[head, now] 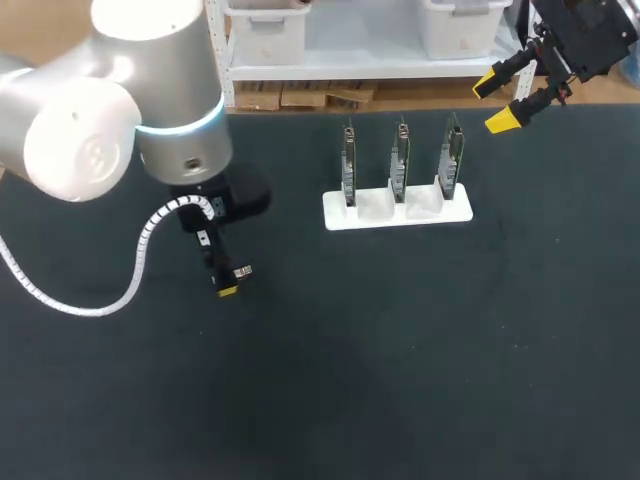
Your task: Pick up the optical module with the left hand, and insert it into the network port with the right hand.
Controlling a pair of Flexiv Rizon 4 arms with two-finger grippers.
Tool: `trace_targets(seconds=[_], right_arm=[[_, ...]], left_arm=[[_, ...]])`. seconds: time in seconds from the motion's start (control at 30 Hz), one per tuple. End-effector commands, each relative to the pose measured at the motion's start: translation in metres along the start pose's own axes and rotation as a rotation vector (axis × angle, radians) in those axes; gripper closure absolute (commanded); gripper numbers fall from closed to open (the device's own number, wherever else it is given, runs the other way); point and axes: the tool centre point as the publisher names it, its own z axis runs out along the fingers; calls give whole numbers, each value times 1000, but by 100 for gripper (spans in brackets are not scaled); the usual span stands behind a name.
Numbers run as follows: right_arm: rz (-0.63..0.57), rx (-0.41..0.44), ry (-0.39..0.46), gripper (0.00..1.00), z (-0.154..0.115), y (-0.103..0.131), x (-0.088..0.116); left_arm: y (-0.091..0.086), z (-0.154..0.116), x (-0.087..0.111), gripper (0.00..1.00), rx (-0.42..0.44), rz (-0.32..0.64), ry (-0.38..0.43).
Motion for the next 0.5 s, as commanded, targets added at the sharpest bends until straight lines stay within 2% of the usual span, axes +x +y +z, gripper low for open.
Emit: trace_targets(seconds=[0.03, 0.5], right_arm=[[0, 3, 0, 0, 0, 1, 0], [0, 3, 0, 0, 0, 1, 0]], left_arm=[[9, 7, -8, 0, 18, 13, 6], [7, 17, -4, 0, 26, 24, 10]])
